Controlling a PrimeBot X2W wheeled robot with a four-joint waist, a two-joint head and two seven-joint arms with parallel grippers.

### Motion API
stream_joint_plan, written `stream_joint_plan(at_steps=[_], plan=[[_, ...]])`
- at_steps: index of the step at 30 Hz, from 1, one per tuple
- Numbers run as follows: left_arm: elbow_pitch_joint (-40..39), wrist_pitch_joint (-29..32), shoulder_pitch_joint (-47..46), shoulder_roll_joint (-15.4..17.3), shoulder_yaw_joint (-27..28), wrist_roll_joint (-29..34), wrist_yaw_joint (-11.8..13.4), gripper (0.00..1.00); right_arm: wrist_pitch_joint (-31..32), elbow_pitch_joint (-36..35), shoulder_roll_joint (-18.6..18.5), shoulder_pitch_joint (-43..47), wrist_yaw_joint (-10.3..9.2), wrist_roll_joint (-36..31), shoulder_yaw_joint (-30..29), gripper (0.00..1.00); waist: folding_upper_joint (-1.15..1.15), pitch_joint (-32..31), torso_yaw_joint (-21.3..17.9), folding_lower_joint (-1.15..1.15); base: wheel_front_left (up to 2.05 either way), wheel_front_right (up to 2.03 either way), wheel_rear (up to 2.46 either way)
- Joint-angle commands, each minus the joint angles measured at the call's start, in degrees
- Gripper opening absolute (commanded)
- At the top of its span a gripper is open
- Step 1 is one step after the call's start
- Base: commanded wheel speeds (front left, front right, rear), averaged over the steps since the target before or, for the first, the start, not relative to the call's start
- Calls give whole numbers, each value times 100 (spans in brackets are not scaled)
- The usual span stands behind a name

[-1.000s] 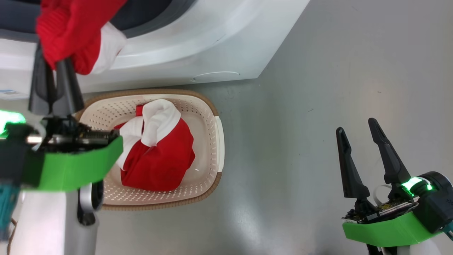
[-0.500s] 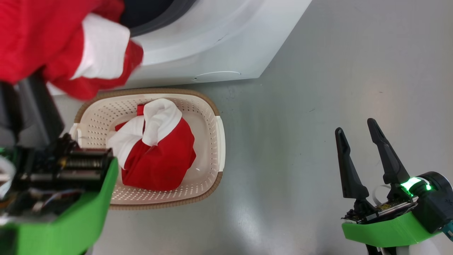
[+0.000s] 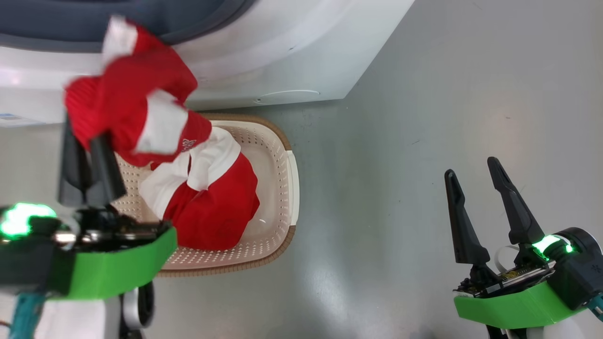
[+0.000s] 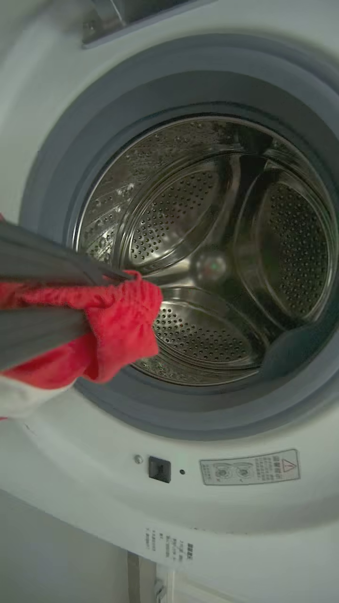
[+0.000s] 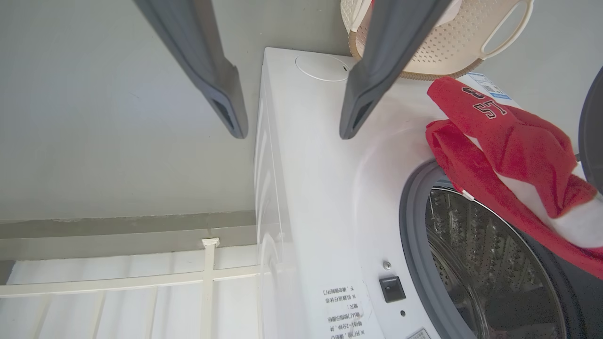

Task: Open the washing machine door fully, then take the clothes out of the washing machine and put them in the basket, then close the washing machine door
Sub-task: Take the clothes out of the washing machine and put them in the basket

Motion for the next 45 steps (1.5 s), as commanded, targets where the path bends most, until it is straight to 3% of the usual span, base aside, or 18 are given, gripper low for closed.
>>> stream_joint_plan(at_steps=[1,15,22,30,39,40,41,42,45], plan=[[80,-65,130,53,178,-82,34,0,-27,-140,-26,38,9,-32,145,100,0,8,5,0,0,0,0],[2928,-155,-251,-203,180,-850,-458,0,-27,-158,-26,-33,9,-9,186,100,0,99,-10,0,0,0,0],[4675,-156,-742,-227,190,-1032,-836,0,-27,-163,-26,-72,9,10,175,100,0,172,-49,0,0,0,0],[6080,-156,-1289,-232,241,-1072,-1117,0,-27,-167,-26,-129,9,18,197,100,0,258,-106,0,0,0,0],[7096,-156,-1746,-234,182,-1226,-1275,0,-27,-140,-26,-168,9,21,220,100,0,282,-163,0,0,0,0],[7127,-156,-1777,-234,184,-1228,-1268,17,-27,-138,-26,-171,9,22,219,100,0,280,-169,0,0,0,0],[7149,-156,-1795,-234,182,-1236,-1261,50,-27,-136,-26,-170,9,22,217,100,0,276,-173,0,0,0,0],[7146,-156,-1808,-234,176,-1227,-1247,98,-27,-134,-26,-167,9,19,212,100,0,272,-174,0,0,0,0],[7114,-156,-1814,-234,169,-1278,-1247,100,-27,-126,-26,-156,9,12,198,100,0,256,-166,0,0,0,0]])
